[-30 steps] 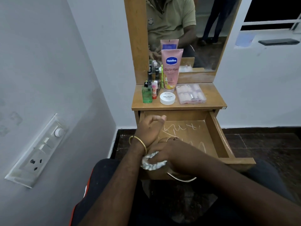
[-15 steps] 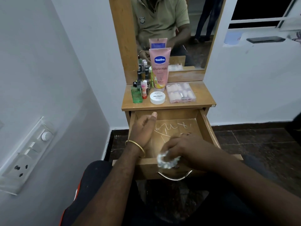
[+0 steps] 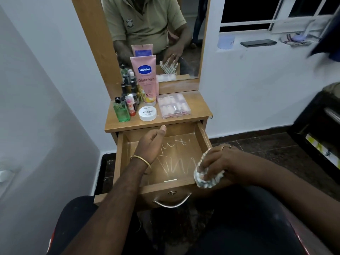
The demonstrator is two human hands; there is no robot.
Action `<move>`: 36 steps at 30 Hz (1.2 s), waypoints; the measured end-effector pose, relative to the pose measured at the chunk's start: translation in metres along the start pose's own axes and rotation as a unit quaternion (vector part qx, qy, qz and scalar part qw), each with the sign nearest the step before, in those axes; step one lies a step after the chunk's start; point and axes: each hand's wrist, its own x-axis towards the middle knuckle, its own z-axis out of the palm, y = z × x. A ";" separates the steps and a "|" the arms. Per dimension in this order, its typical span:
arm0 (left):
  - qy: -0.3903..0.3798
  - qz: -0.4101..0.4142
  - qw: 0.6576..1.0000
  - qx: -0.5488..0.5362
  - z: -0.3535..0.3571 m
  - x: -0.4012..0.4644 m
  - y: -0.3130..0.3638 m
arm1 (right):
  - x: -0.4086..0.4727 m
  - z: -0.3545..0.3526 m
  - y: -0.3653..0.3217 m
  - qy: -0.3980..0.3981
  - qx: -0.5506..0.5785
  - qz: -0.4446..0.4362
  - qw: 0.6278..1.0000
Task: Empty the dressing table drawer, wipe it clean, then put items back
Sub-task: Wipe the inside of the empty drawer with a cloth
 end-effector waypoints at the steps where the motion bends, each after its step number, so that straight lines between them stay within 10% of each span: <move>1: -0.007 0.007 1.000 -0.002 0.003 0.001 0.000 | -0.001 0.000 -0.002 0.000 -0.005 -0.001 1.000; 10: -0.051 0.002 0.998 0.021 0.026 -0.001 -0.016 | 0.058 0.032 -0.072 0.026 0.019 -0.054 0.998; 21: -0.075 0.029 0.996 0.025 0.026 -0.003 -0.015 | -0.054 0.002 0.033 0.081 0.009 0.036 0.996; 36: -0.084 0.088 0.986 0.117 0.072 0.000 0.002 | -0.046 0.020 0.009 0.094 -0.082 -0.008 0.992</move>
